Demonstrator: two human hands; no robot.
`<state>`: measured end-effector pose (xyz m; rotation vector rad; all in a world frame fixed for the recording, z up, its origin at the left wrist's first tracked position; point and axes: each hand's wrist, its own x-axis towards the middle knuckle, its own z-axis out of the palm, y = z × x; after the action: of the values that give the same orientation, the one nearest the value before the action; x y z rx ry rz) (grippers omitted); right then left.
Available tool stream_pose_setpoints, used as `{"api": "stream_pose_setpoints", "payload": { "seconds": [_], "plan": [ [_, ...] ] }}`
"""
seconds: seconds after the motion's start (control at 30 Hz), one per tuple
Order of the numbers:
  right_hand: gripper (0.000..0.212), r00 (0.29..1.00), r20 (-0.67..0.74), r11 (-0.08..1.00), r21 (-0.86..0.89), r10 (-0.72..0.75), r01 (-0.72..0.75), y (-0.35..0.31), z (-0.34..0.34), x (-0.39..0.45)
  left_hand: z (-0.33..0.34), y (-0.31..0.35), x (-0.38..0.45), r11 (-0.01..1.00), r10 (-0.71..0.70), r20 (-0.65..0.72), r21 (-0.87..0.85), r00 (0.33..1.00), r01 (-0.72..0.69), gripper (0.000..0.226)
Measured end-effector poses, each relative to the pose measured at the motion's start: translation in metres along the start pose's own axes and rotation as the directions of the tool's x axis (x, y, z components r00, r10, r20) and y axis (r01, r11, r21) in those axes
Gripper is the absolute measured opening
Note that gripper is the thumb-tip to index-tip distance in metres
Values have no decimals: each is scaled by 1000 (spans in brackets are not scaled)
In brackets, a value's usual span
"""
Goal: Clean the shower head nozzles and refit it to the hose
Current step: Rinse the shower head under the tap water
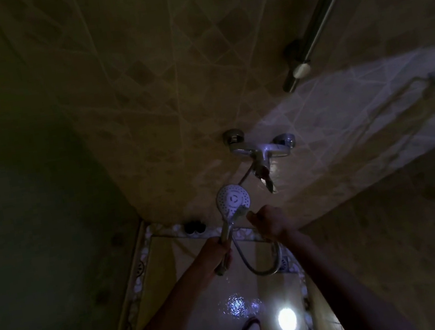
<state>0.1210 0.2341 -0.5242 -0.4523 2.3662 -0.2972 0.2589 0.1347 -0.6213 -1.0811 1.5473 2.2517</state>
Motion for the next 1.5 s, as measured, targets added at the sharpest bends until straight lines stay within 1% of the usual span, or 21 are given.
{"api": "stream_pose_setpoints", "payload": {
  "seconds": [0.1,0.2,0.27,0.37,0.43,0.5,0.57,0.63,0.77,0.83,0.9,0.97,1.03,1.13,1.2,1.27,1.33,1.4,1.5],
  "plan": [
    [51,1000,-11,1000,-9,-6,6,-8,-1,-1,2,-1,-1,1000,-10,8,24,1000,10,33],
    [47,999,-8,999,-1,-36,36,-8,-6,3,4,-1,-1,1000,-2,22,23,1000,2,30],
    [45,998,-59,999,20,-29,30,-3,-10,10,5,0,-1,1000,-8,16,5,1000,8,29],
    [51,993,-116,1000,2,0,1,10,-11,16,5,3,-1,1000,6,37,4,999,-6,28],
    [51,996,-87,1000,11,0,1,18,-7,14,4,3,-1,1000,6,42,8,999,-6,26],
    [50,999,-45,1000,5,-19,19,22,-2,8,5,2,0,1000,-20,5,10,1000,20,27],
    [52,999,7,999,-10,-40,40,22,1,2,6,0,0,1000,-28,-5,2,1000,28,28],
    [53,997,45,998,17,-65,64,18,3,2,6,-2,0,1000,-28,0,-3,1000,28,29],
    [43,994,2,993,21,-112,112,10,-6,12,7,1,-2,999,-38,-2,-9,999,38,28],
    [47,996,-12,996,17,-93,93,12,-13,18,9,3,-3,999,-35,-4,-16,999,35,27],
    [55,997,-55,998,-2,-56,56,17,-18,22,9,3,-4,1000,-26,12,-14,1000,26,27],
    [58,997,-77,1000,19,-19,20,26,-21,22,7,3,-4,1000,-22,28,-4,999,22,26],
    [58,998,-62,1000,2,-22,22,33,-18,20,4,3,-2,1000,-21,29,13,999,20,26],
    [62,997,-20,997,-25,-72,71,37,-6,16,3,4,-2,999,-16,34,47,999,14,28],
    [67,995,-2,990,-95,-103,102,31,1,13,5,3,-2,998,-18,36,58,999,16,30],
    [65,991,8,985,-113,-131,131,19,3,9,5,2,-2,998,-22,33,66,999,20,31],
    [57,990,-8,987,-88,-139,138,9,0,8,6,1,-2,996,-16,41,89,999,13,31],
    [51,992,-22,992,-28,-124,124,3,-6,11,3,-2,-1,995,-13,56,96,998,7,30],
    [52,997,-53,996,61,-55,58,5,-15,16,0,-2,0,997,-14,56,75,998,9,27]
  ]
}}
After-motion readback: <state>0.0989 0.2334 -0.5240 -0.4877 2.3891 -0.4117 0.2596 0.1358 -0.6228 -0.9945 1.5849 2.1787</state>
